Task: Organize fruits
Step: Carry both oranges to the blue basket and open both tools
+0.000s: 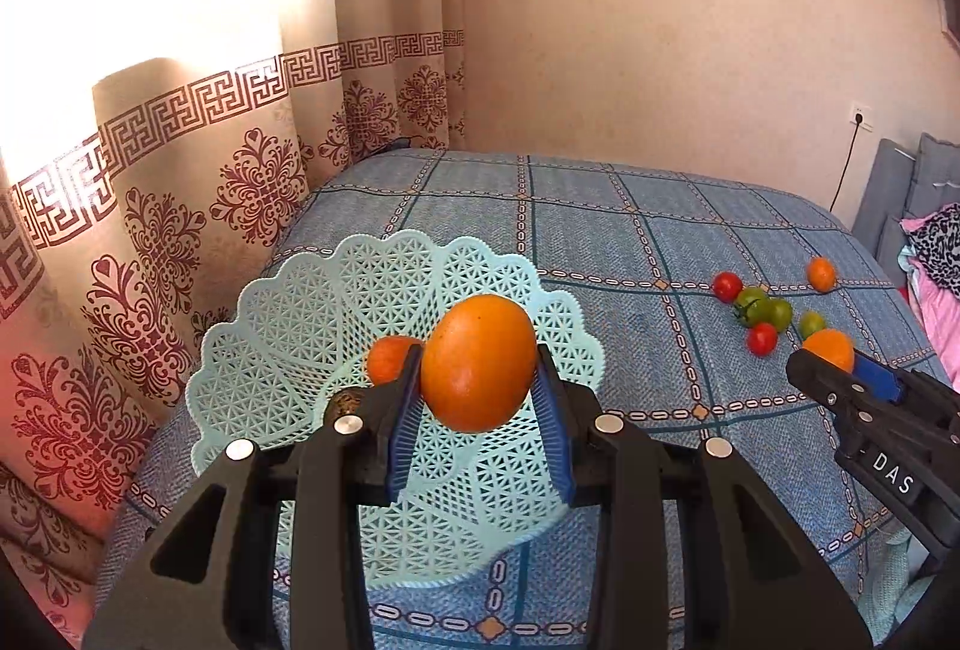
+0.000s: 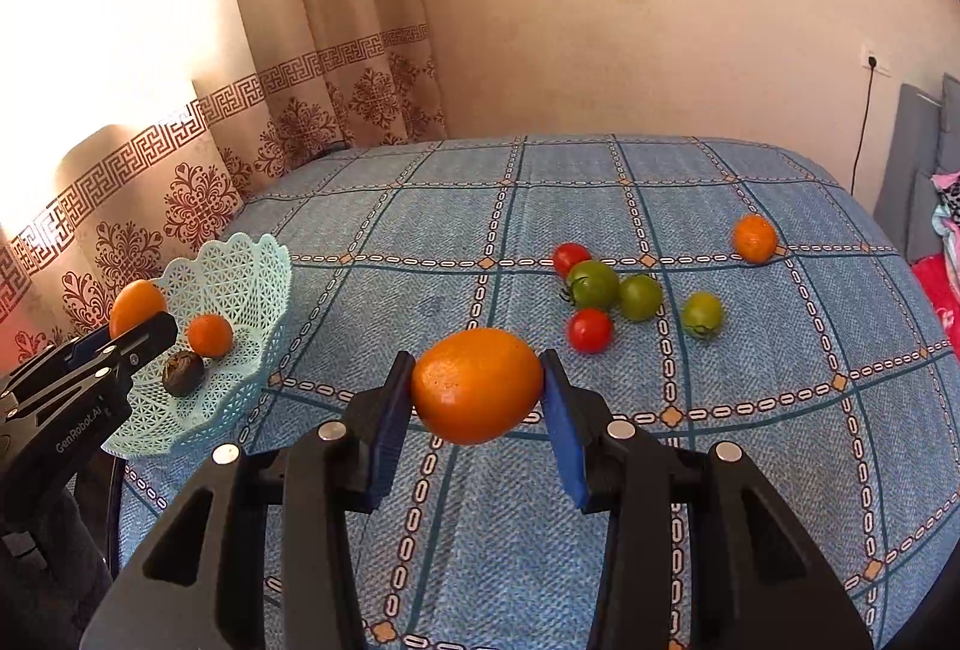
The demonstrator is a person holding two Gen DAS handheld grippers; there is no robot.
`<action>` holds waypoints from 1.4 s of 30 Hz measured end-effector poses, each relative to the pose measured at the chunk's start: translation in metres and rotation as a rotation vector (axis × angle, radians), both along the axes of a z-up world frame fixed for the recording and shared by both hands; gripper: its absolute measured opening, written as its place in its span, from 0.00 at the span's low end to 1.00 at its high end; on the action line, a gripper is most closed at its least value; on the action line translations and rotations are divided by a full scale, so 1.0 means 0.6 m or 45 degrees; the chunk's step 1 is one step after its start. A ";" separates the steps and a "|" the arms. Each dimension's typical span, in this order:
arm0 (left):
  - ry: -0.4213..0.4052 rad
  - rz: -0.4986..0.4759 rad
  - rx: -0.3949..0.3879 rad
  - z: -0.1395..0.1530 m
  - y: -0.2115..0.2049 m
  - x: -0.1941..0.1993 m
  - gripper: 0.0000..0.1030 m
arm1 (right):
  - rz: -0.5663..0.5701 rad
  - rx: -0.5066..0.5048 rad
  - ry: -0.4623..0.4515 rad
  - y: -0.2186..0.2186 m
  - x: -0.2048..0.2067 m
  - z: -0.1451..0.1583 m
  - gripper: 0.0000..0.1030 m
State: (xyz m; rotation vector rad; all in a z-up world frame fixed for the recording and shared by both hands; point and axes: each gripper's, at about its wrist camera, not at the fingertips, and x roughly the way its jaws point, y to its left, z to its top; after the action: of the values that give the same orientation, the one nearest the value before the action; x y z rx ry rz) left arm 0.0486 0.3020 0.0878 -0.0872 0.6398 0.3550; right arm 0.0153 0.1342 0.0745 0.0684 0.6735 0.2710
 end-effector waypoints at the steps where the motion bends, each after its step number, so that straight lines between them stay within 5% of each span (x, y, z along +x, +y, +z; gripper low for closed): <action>1: 0.001 0.015 -0.003 -0.001 0.010 -0.002 0.35 | 0.013 -0.003 0.000 0.009 0.000 0.000 0.41; 25: 0.016 0.167 -0.069 -0.024 0.123 -0.029 0.38 | 0.251 -0.050 0.003 0.193 0.017 0.000 0.41; 28: -0.002 0.174 -0.056 -0.020 0.123 -0.029 0.55 | 0.263 -0.052 0.006 0.201 0.017 -0.002 0.41; 34: -0.014 0.200 -0.006 -0.015 0.120 -0.032 0.59 | 0.286 -0.057 0.012 0.217 0.020 -0.008 0.41; 36: -0.018 0.209 -0.006 -0.015 0.121 -0.033 0.71 | 0.279 -0.056 0.016 0.219 0.021 -0.010 0.42; 42: -0.031 0.228 0.029 -0.015 0.118 -0.037 0.84 | 0.249 -0.058 -0.009 0.210 0.021 -0.009 0.51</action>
State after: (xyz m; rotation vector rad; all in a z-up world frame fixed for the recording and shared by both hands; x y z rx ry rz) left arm 0.0261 0.3728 0.0789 -0.1273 0.6048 0.5334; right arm 0.0278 0.2605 0.0688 -0.0423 0.6796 0.4434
